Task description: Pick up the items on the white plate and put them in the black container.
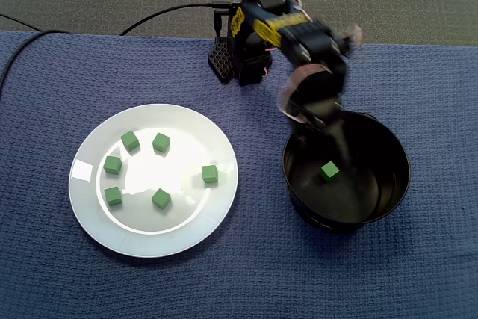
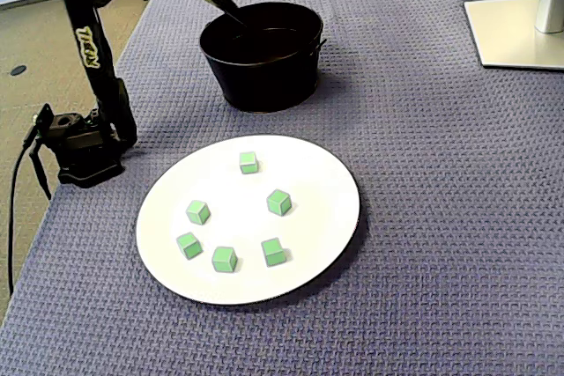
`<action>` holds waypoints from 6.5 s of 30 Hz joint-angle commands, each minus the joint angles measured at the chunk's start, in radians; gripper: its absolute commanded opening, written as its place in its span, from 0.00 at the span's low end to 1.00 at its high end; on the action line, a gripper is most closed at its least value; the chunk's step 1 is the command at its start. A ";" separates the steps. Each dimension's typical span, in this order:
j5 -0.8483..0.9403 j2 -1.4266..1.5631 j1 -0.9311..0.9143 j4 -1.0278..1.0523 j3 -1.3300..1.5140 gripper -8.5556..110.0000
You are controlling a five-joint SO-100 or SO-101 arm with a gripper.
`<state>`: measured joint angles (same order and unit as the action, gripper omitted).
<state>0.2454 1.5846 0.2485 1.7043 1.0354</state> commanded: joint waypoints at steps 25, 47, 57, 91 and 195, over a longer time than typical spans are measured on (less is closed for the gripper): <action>0.035 -0.279 -0.655 -0.267 0.476 0.34; -0.089 -0.275 -0.499 -0.345 0.607 0.27; -0.081 -0.259 -0.503 -0.382 0.612 0.17; 0.069 -0.037 -0.612 -0.264 0.468 0.07; 0.006 -0.302 -0.974 -0.347 0.603 0.40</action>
<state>0.2362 1.2793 -0.7409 1.3775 1.6398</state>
